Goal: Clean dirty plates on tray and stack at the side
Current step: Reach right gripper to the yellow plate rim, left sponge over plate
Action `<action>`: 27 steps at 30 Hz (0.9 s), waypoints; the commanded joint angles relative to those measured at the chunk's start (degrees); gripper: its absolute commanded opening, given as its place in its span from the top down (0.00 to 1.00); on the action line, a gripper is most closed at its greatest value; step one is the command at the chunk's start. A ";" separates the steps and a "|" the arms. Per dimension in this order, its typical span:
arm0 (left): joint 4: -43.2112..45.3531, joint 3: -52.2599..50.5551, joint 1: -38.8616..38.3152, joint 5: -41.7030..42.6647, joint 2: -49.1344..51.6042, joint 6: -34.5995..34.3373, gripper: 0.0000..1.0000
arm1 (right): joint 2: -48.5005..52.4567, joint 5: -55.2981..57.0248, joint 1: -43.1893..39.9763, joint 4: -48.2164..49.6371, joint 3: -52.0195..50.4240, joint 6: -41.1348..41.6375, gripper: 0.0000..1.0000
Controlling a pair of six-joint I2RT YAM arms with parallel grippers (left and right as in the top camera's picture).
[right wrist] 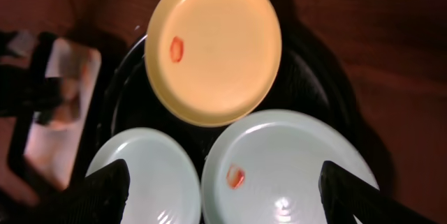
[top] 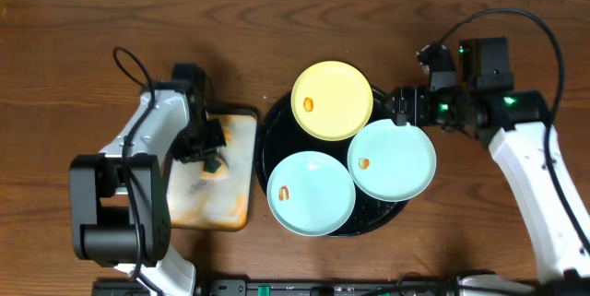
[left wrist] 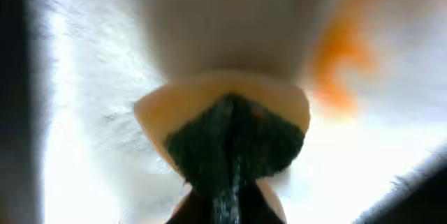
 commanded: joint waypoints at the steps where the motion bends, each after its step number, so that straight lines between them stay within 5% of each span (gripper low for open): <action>1: -4.70 8.68 -0.13 0.48 -0.04 0.98 0.93 | 2.91 1.33 0.63 2.40 0.92 -1.33 0.16; 8: -7.19 18.75 -3.13 9.68 -0.02 0.94 0.92 | 9.66 3.48 0.66 10.19 0.92 -1.33 0.19; 9: -6.36 19.56 -4.42 10.12 -0.02 0.90 0.93 | 10.97 3.48 0.66 11.06 0.92 -1.36 0.30; 13: -0.20 21.53 -11.21 9.40 -0.02 -0.57 0.93 | 15.54 2.97 0.66 13.86 0.92 -1.38 0.51; 27: 18.97 21.55 -24.68 -0.46 3.65 -9.01 0.93 | 27.28 0.52 3.91 24.06 0.92 -3.89 0.54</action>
